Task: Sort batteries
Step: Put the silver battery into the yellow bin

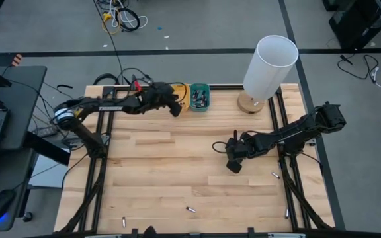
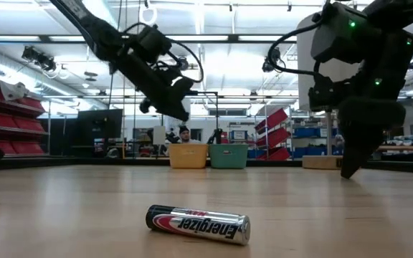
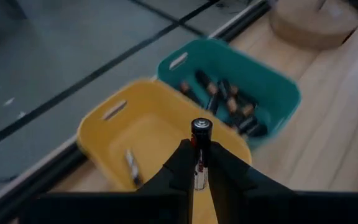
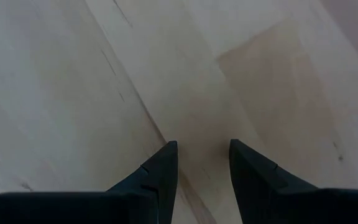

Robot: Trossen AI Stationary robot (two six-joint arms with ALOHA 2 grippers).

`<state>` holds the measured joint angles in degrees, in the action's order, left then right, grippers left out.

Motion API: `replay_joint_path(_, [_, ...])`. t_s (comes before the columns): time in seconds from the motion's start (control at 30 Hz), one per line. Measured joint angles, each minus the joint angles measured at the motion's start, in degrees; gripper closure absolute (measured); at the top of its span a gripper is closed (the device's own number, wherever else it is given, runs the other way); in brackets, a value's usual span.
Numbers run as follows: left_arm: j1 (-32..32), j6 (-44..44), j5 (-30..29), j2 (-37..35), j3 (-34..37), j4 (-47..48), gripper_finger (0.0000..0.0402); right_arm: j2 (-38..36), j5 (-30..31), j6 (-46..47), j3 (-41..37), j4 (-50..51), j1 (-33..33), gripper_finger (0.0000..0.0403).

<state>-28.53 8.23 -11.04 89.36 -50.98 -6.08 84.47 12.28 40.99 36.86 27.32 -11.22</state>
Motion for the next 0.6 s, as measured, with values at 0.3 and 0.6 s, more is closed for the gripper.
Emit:
replay_joint_path(0.3, [-4.5,-0.4,4.5,6.7,0.0,-8.8,0.0338,-0.1,-4.0,3.3,0.3,3.1,0.0,0.0273])
replay_joint_path(0.6, [-5.2,-0.8,4.2,8.6,0.0,-13.7,0.0242,0.1,-7.8,8.8,4.2,16.0,-1.8,0.0273])
